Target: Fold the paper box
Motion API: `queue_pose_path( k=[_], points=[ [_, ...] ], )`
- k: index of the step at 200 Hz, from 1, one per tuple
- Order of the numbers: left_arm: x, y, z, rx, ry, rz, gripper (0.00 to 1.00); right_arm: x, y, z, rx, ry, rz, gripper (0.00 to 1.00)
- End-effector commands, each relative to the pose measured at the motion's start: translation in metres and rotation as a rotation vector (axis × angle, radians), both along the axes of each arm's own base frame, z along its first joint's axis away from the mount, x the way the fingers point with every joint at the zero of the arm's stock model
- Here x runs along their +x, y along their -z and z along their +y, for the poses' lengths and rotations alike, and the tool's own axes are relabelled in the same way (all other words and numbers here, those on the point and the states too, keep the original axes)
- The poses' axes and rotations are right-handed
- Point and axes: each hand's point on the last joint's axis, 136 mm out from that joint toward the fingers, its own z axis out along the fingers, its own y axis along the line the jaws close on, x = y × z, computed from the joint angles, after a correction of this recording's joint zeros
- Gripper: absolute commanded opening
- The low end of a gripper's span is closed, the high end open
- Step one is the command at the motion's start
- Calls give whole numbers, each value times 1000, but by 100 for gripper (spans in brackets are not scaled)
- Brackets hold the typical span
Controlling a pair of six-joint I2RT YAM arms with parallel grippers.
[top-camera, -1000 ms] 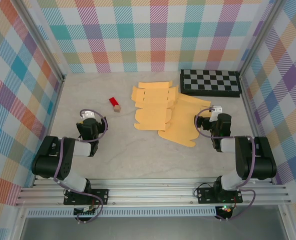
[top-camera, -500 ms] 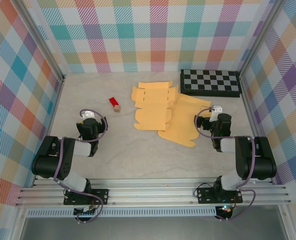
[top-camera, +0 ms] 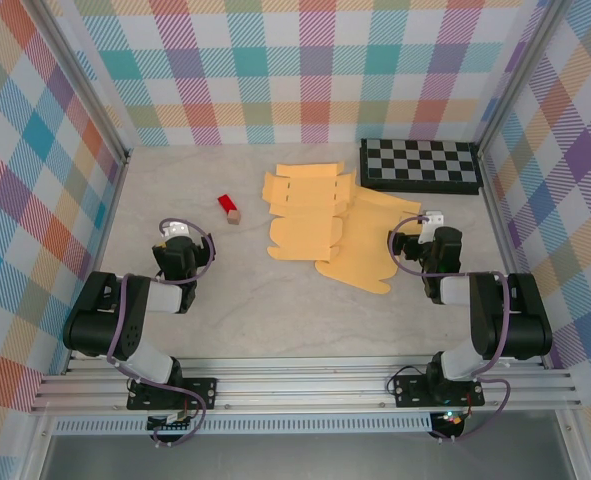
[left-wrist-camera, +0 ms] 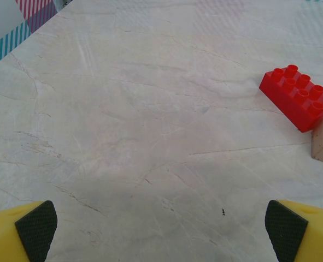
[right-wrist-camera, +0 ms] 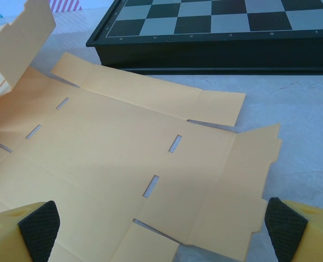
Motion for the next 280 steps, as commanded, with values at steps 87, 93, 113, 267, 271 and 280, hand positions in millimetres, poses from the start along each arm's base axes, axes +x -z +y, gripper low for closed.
queue_pose_path(
  k=[87, 93, 113, 267, 271, 280],
  points=[
    [7, -13, 0, 3, 7, -48, 100, 5, -8, 2, 6, -16, -30, 100],
    [7, -13, 0, 3, 5, -48, 100, 5, -8, 2, 5, -17, -30, 100],
    [7, -13, 0, 4, 6, -47, 100, 5, -8, 2, 5, -17, -30, 100],
    [-29, -85, -32, -90, 142, -71, 100, 5, -8, 2, 6, -18, -30, 100],
    [-35, -96, -31, -100, 134, -93, 100, 5, -8, 2, 3, -17, -31, 100],
    [-47, -118, -27, -110, 121, -141, 100, 5, -9, 2, 5, -18, -32, 100]
  ],
)
